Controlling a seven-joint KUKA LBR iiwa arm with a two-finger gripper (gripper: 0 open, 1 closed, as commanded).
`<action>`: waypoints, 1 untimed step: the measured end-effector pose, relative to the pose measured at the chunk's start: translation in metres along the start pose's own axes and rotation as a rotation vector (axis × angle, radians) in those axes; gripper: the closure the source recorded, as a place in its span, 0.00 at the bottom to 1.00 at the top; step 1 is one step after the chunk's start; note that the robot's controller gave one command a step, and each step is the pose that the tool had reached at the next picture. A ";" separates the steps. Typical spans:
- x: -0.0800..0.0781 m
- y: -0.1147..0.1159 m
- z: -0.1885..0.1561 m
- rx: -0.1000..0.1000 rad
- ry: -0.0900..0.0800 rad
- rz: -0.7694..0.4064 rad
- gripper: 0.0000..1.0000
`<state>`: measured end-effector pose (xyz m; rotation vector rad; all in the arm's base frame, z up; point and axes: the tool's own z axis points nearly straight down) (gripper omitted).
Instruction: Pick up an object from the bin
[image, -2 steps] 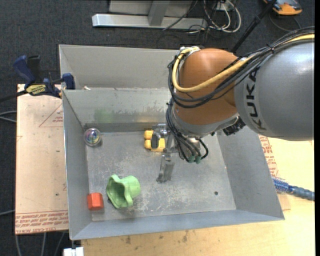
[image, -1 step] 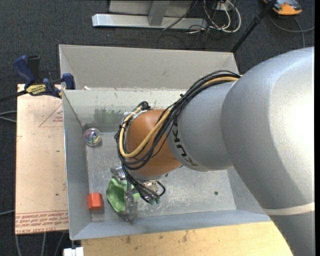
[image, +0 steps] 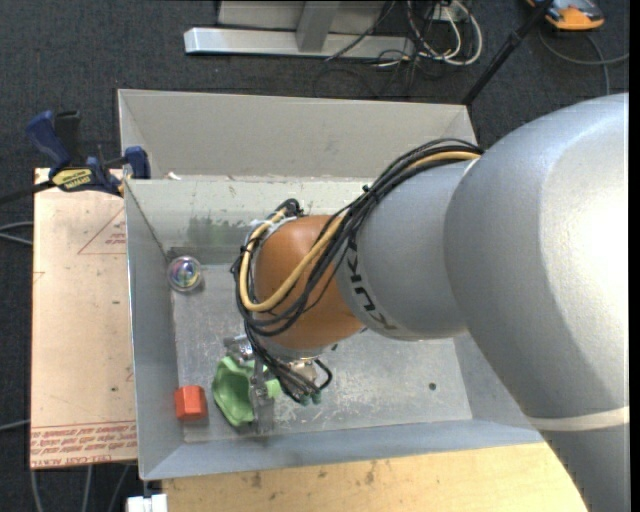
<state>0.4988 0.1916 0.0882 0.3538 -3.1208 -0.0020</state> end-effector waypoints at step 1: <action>0.003 0.002 -0.138 0.000 -0.011 -0.041 1.00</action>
Offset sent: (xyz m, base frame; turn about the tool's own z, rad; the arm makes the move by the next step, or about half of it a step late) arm -0.0051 0.0000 0.1342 -0.0413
